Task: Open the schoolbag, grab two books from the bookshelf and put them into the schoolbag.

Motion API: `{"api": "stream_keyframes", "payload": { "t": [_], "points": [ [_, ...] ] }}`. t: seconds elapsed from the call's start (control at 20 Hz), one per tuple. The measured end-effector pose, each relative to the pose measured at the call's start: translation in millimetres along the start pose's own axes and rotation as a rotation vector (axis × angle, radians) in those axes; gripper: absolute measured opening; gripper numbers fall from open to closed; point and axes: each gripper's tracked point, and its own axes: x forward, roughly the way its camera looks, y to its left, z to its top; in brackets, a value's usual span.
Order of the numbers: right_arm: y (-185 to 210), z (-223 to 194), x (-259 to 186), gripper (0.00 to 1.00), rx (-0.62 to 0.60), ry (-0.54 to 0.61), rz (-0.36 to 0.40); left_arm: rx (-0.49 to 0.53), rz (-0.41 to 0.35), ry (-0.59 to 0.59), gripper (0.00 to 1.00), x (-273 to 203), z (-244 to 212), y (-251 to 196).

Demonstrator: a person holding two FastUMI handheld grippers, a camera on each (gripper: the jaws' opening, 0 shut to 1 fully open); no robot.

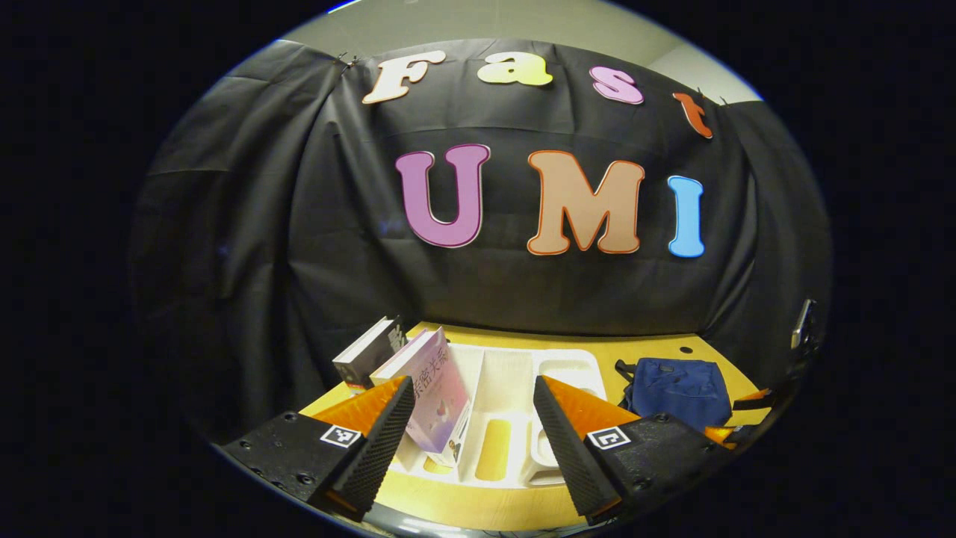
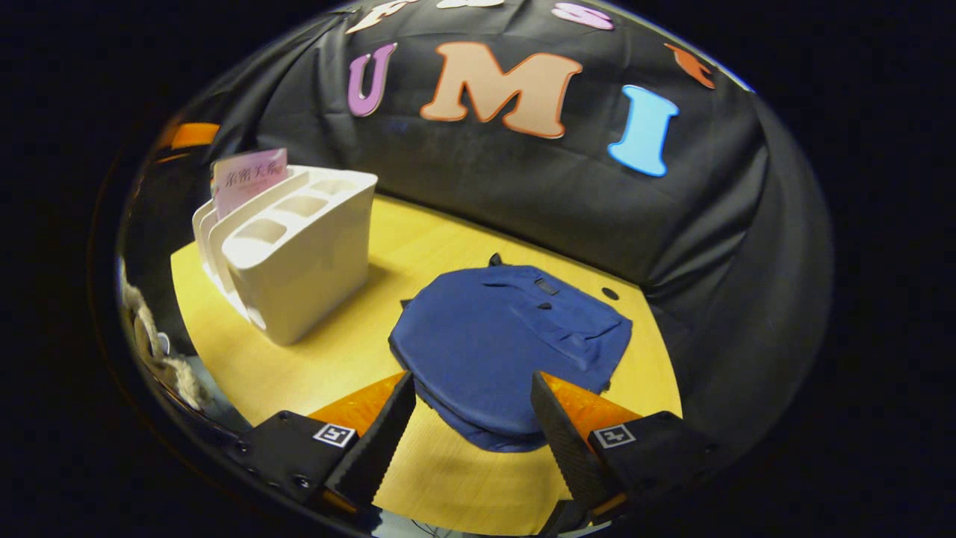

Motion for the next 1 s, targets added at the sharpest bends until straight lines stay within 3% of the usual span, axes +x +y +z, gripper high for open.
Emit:
{"api": "stream_keyframes", "payload": {
  "t": [0.35,0.4,0.45,0.6,0.75,0.8,0.95,1.0],
  "points": [
    [6.0,-36.2,41.5,0.99,-0.171,0.177,0.048,-0.061,0.069,0.030,0.94,-9.9,-14.3,17.6],
    [3.9,-37.0,47.5,0.99,-0.197,0.197,0.043,-0.059,0.079,0.030,0.90,-12.3,-15.7,21.0],
    [3.4,-36.8,49.3,0.98,-0.221,0.204,0.036,-0.055,0.088,0.031,0.94,-13.6,-15.9,24.7],
    [-0.2,-31.3,63.8,0.98,-0.289,0.236,-0.001,-0.061,0.113,0.032,0.90,-15.4,-16.7,36.9],
    [0.8,-31.3,69.6,1.00,-0.316,0.260,-0.011,-0.070,0.115,0.032,0.94,-13.7,-17.3,40.2],
    [0.6,-29.7,67.9,0.96,-0.322,0.260,-0.015,-0.069,0.113,0.031,0.90,-12.7,-18.2,40.4],
    [4.8,-25.6,70.0,0.80,-0.349,0.254,-0.020,-0.065,0.105,0.028,0.94,-8.8,-17.9,38.7],
    [7.0,-24.3,68.7,0.61,-0.372,0.254,-0.025,-0.065,0.102,0.029,0.94,-7.8,-17.4,37.7]
  ]
}}
